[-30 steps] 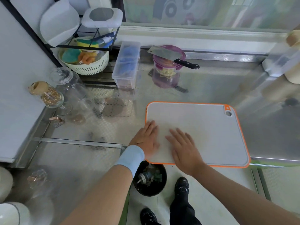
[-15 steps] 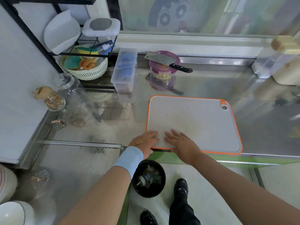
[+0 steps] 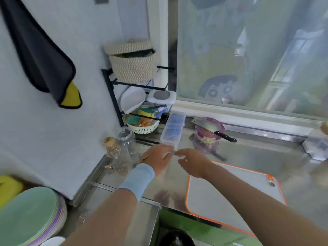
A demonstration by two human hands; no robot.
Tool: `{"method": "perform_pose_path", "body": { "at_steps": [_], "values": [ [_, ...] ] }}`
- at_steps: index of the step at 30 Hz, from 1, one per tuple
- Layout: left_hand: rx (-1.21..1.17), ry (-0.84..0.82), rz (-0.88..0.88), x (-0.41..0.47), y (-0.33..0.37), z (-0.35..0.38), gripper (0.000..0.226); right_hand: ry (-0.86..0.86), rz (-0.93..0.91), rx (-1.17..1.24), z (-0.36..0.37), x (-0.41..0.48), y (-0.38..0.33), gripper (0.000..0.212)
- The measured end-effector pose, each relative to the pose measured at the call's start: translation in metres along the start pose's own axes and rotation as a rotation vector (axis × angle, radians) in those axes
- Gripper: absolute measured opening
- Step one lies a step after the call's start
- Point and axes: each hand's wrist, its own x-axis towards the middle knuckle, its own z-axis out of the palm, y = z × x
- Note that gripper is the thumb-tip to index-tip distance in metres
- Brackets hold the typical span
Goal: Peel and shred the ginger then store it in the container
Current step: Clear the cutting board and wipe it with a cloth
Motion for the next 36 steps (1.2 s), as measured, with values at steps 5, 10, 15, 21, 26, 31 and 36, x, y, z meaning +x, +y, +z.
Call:
{"method": "perform_pose_path", "body": {
  "at_steps": [5, 10, 15, 21, 26, 31, 36],
  "values": [
    [0.001, 0.375, -0.061, 0.001, -0.008, -0.111, 0.038, 0.04, -0.202, 0.144, -0.064, 0.052, -0.093, 0.034],
    [0.081, 0.874, -0.008, -0.025, -0.003, -0.21, 0.023, 0.068, -0.373, 0.365, -0.109, 0.083, -0.184, 0.036],
    [0.16, 1.259, -0.043, -0.043, 0.003, -0.288, 0.025, 0.046, -0.619, 0.327, -0.15, 0.1, -0.269, 0.051],
    [-0.05, 1.217, -0.242, -0.052, 0.018, -0.346, 0.044, -0.058, -0.712, 0.436, -0.185, 0.1, -0.348, 0.08],
    [-0.116, 1.046, -0.369, -0.054, 0.023, -0.381, 0.042, -0.097, -0.627, 0.494, -0.184, 0.1, -0.387, 0.052],
    [-0.299, 1.103, -0.275, -0.048, 0.013, -0.406, 0.043, 0.064, -0.605, 0.673, -0.211, 0.095, -0.406, 0.03],
    [-0.224, 1.146, -0.233, -0.046, 0.042, -0.435, 0.036, 0.17, -0.645, 0.911, -0.265, 0.091, -0.434, 0.028]
  ]
}}
